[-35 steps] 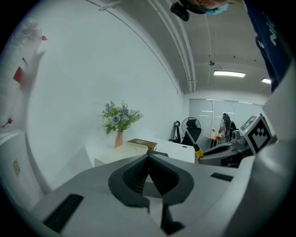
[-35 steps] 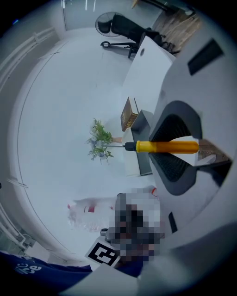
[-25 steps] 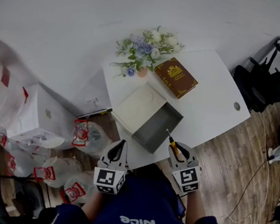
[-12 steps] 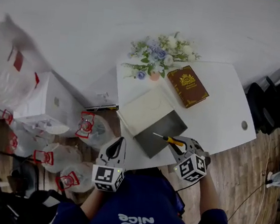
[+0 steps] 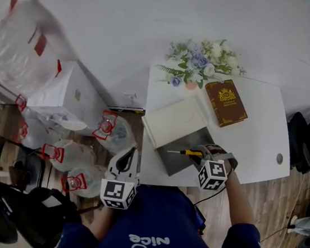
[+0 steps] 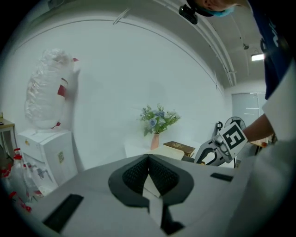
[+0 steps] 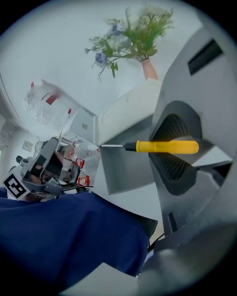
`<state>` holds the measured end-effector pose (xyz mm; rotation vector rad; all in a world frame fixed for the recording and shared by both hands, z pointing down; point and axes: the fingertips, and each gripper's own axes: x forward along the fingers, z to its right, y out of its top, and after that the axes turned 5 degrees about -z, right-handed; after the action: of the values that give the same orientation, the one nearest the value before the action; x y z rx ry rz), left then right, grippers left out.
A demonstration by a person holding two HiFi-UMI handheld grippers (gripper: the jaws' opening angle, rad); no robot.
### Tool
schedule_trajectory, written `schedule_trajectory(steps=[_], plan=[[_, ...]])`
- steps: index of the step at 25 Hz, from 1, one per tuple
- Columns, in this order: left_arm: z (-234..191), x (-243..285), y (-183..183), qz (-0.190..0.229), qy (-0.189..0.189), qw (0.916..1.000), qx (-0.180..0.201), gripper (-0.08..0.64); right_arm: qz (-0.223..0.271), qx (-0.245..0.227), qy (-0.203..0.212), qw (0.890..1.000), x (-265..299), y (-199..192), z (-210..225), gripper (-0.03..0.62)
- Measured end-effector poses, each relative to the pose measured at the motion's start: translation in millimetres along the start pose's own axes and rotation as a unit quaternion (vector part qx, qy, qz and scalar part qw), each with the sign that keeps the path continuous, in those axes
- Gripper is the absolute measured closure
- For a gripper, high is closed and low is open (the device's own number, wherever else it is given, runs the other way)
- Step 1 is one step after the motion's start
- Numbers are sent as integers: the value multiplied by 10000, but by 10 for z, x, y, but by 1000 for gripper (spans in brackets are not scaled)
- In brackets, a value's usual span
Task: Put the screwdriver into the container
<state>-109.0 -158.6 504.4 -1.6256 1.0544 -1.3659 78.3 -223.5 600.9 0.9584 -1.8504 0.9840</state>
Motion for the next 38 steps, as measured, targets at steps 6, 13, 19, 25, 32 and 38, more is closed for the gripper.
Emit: schedule_trajectory(steps=[6,13,19,25,32,38], plan=[[-88,-70,-69,-69,432,9990,-87,543,14,-166,399,9991,308,-31,15,502],[-137,-112,-84,-109,760,9969,-178,543,-43,-129,677,9976,584,-78,35,502],[-178,-145,-114,-92,966,9949,-266,543,-8,7,928,9957,676,-87,59,502],[-240,-127,-111,-73,1048,9938,-359,543,-5,458,1328,9901,685,-82,70,502],[-204,-52,-89,-110,934,9950,-324,543,-20,830,1543,9845,686,-84,91,500],[-223,-33,-102,-124,827,9955,-450,543,19,1159,1353,9840,668,-65,145,435]])
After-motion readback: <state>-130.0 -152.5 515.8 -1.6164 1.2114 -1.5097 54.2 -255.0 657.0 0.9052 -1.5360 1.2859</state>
